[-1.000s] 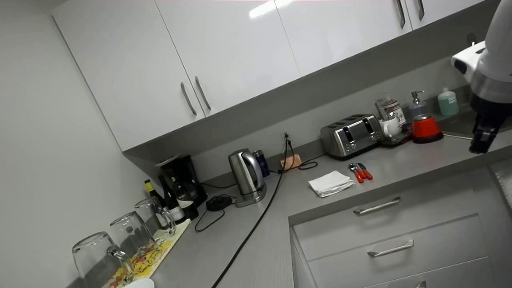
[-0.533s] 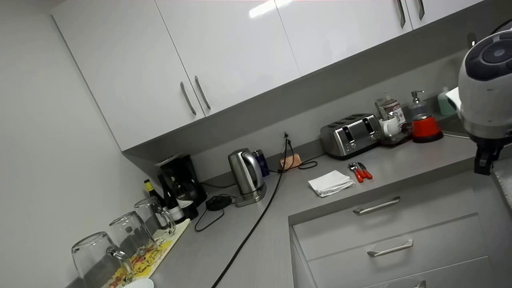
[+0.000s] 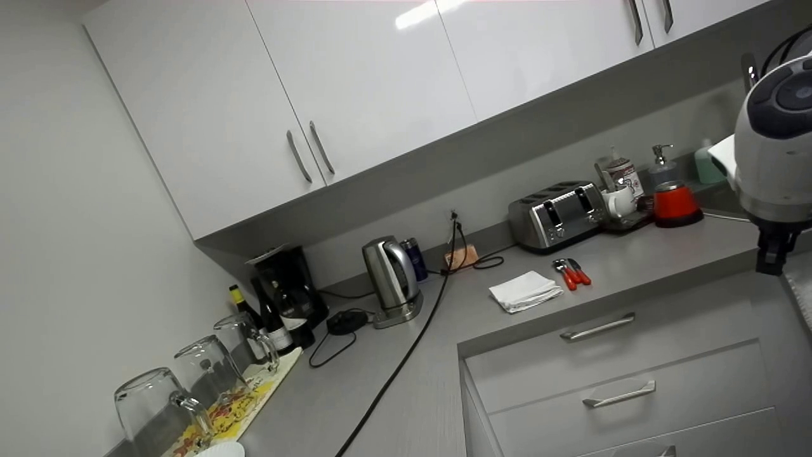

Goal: Open the topmost drawer, remove a red mug from it, put the mug on the counter, and then close the drawer

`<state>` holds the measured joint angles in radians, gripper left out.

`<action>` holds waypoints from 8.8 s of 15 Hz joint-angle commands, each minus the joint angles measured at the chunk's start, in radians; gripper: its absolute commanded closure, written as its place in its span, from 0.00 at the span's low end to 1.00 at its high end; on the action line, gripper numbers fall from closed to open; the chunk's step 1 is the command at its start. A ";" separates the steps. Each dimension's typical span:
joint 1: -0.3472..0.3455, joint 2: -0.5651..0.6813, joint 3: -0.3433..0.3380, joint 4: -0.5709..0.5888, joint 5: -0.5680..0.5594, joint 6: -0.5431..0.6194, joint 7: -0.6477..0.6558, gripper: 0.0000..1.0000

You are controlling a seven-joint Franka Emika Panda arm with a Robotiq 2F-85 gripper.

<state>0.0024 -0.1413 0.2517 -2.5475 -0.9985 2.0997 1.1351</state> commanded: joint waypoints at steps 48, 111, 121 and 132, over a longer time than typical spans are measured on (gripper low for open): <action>0.157 1.132 -0.121 0.855 -0.847 -0.381 0.108 0.00; 0.317 1.108 0.021 0.675 -0.855 -0.642 0.254 0.97; 0.267 0.945 0.059 0.552 -0.797 -0.427 0.169 0.57; 0.138 0.544 0.091 0.224 -0.852 0.139 0.047 0.00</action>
<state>0.2013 0.5454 0.3424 -2.2355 -1.8566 2.0739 1.2362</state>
